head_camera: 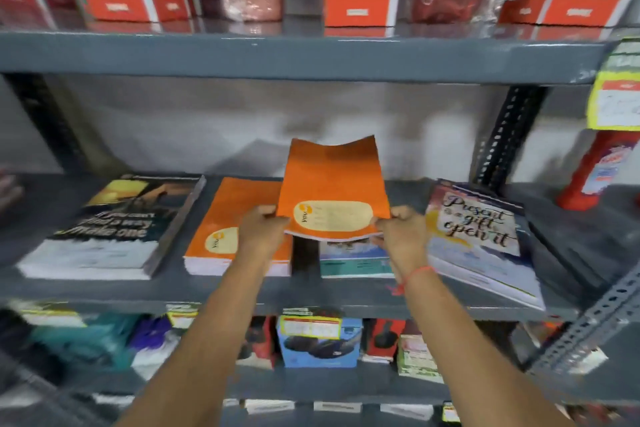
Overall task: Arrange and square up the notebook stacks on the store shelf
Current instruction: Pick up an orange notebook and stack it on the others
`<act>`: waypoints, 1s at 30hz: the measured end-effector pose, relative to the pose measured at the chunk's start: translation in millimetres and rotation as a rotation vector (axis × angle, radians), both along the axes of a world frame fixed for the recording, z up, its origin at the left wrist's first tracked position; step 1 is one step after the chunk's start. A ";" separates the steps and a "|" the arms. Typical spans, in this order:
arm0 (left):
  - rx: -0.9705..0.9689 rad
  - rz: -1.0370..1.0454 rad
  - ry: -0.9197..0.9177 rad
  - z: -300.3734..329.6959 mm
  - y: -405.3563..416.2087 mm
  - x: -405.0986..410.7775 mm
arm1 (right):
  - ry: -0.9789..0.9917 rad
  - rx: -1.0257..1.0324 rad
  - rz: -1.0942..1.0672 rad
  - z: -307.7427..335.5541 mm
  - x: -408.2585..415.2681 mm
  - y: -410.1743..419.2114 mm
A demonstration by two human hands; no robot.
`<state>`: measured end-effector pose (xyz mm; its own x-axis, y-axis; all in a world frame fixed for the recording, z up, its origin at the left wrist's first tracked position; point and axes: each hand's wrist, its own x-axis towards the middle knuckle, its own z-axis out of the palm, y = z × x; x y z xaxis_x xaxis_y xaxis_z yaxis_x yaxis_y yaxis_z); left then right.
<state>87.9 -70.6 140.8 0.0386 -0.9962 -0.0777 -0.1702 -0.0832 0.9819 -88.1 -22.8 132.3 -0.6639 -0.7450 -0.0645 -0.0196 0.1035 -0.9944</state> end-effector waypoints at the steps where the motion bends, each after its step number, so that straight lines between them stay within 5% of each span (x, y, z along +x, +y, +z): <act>1: 0.010 0.022 -0.005 -1.3 -4.6 20.3 | 0.025 0.009 0.031 -2.1 19.2 -7.7; 9: 0.078 0.072 -0.165 -34.1 -30.3 133.1 | 0.094 0.203 0.149 -42.8 126.0 -44.1; 14: -0.067 0.037 -0.649 -57.2 -37.1 155.1 | 0.321 0.383 0.203 -57.0 144.0 -39.1; 21: -0.054 -0.081 -1.218 -42.4 -44.0 156.4 | 0.658 0.381 0.192 -47.7 153.4 -34.7; 26: -0.375 -0.086 -1.060 -26.7 -44.7 104.1 | 0.635 0.262 0.060 -35.2 115.9 -22.5; 30: -0.533 -0.297 -0.780 -19.5 -30.2 16.5 | 0.791 0.240 -0.099 -25.5 42.8 -3.6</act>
